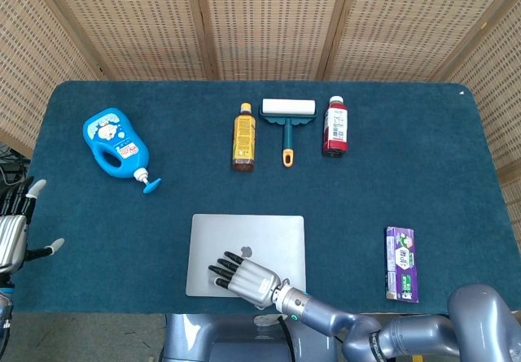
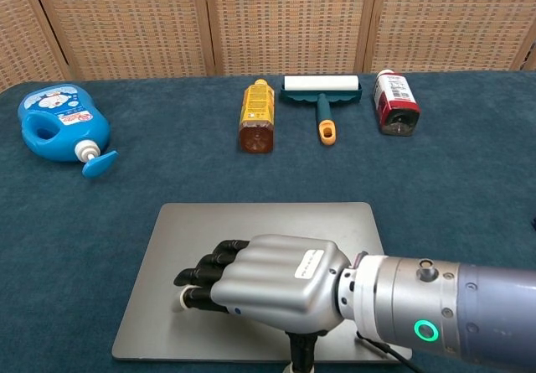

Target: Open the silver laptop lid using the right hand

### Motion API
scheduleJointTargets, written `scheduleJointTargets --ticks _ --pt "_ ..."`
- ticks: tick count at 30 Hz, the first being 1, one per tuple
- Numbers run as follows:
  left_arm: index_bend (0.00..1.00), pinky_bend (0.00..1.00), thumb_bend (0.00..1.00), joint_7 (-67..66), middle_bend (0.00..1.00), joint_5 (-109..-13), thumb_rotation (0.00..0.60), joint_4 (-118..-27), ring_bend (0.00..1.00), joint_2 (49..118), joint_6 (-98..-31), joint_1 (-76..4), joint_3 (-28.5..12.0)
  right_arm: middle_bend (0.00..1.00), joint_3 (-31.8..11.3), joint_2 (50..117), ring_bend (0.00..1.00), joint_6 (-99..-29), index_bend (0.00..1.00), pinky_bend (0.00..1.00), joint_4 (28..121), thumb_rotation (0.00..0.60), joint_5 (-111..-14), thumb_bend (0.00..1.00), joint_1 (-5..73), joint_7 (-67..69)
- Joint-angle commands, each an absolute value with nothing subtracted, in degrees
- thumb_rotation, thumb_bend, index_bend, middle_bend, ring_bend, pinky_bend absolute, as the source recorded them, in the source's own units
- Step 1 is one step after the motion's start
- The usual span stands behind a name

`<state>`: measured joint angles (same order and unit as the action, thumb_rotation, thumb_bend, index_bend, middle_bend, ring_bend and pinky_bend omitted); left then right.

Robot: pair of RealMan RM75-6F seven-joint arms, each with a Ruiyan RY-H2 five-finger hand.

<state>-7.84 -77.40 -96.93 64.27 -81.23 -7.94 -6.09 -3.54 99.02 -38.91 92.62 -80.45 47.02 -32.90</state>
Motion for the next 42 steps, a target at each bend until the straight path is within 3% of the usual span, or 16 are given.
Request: scheduleJointTargets --ticks 1,11,21,26,32,42 --pt "0.0 0.0 0.0 -7.8 0.0 -77.3 0.6 -96.8 0.0 64.3 -81.3 -7.9 -6.1 0.09 -3.5 99.6 0.0 -39.4 0.14 0.0 92.2 0.6 -79.8 0.1 47.3 -33.2" --pt "0.0 0.0 0.0 -7.3 0.0 -77.2 0.6 -96.7 0.0 64.1 -81.4 -7.9 -6.1 0.1 -2.0 102.1 0.0 -42.7 0.14 0.0 90.4 0.6 -79.0 0.16 47.2 -35.9" --pt "0.0 0.0 0.0 -6.6 0.0 -77.3 0.6 -96.5 0.0 63.8 -81.2 -7.9 -5.9 0.11 -1.7 102.4 0.0 -44.9 0.15 0.01 90.2 0.6 -79.1 0.43 47.2 -36.7" --pt "0.0 0.0 0.0 -6.5 0.0 -77.4 0.6 -96.6 0.0 63.8 -81.2 -8.0 -5.8 0.11 -1.7 101.1 0.0 -46.8 0.15 0.03 91.1 0.6 -80.3 0.51 47.0 -36.5" --pt "0.0 0.0 0.0 -6.5 0.0 -77.7 0.6 -96.8 0.0 63.8 -81.4 -7.9 -5.6 0.12 -1.8 98.8 0.0 -49.7 0.15 0.04 92.1 0.6 -82.4 0.53 46.5 -36.5" --pt "0.0 0.0 0.0 -6.7 0.0 -78.3 0.6 -97.1 0.0 63.8 -81.7 -7.8 -5.3 0.14 -2.1 97.0 0.04 -60.7 0.16 0.11 87.1 0.6 -93.1 0.55 44.9 -39.5"
